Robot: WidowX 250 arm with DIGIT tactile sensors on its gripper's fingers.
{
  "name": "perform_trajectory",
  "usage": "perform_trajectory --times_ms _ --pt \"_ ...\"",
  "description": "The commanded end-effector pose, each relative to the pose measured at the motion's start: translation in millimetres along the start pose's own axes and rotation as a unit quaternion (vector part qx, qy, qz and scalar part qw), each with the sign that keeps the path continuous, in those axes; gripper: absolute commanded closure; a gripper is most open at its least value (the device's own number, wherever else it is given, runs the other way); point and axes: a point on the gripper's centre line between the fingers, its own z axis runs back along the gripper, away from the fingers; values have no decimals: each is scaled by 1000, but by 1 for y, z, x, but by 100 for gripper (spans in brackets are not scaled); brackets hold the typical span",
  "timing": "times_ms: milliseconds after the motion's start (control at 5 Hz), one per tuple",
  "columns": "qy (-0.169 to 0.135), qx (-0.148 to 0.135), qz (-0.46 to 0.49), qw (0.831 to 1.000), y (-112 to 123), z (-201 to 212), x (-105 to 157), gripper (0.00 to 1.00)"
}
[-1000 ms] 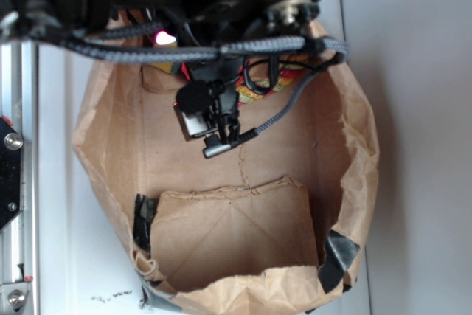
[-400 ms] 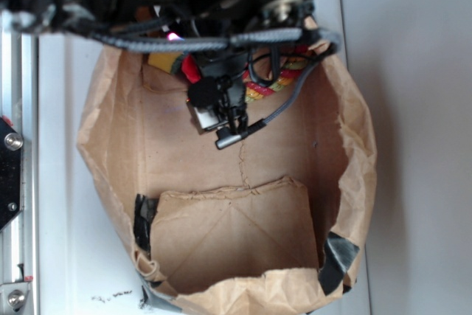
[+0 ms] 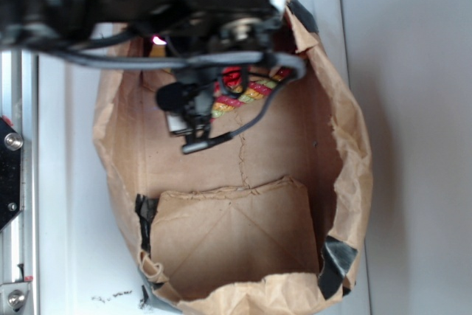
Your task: Grab the green sponge.
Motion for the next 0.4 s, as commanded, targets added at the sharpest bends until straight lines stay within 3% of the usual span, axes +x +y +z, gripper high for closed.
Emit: perform_trajectory --times_ms 0,200 --pt "-59 73 -77 993 15 12 4 0" --pt "-65 79 -89 991 24 12 8 0"
